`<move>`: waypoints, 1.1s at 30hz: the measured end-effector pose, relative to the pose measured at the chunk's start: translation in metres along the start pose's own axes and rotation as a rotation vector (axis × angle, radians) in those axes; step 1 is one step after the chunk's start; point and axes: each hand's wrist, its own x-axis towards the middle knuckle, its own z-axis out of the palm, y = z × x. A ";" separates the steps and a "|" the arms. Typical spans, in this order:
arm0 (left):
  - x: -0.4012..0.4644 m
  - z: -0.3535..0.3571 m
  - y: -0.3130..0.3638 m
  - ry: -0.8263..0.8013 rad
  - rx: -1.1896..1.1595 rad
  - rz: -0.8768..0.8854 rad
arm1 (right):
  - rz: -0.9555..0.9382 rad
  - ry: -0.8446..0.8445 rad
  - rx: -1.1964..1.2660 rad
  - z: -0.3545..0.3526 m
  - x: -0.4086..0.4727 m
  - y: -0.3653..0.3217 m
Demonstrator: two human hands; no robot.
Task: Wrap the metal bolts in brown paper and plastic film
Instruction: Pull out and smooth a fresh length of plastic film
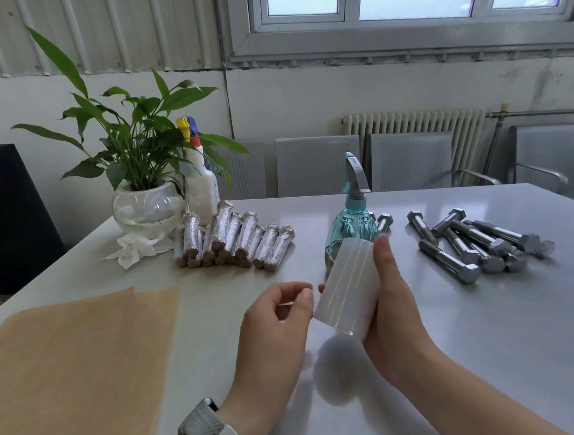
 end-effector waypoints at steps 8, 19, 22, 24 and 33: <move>0.001 -0.003 -0.004 -0.129 -0.264 -0.223 | -0.083 0.006 -0.039 -0.003 -0.001 -0.004; 0.006 -0.002 0.002 -0.253 -0.398 -0.481 | -0.178 -0.020 -0.076 -0.002 -0.003 -0.006; 0.007 -0.002 0.003 -0.225 -0.367 -0.409 | -0.201 -0.026 -0.077 -0.002 -0.003 -0.007; 0.008 -0.004 0.004 -0.179 -0.311 -0.330 | -0.212 -0.022 -0.092 -0.003 -0.003 -0.007; 0.003 -0.013 0.002 -0.255 0.376 0.239 | -0.341 0.010 -0.232 -0.002 -0.004 -0.009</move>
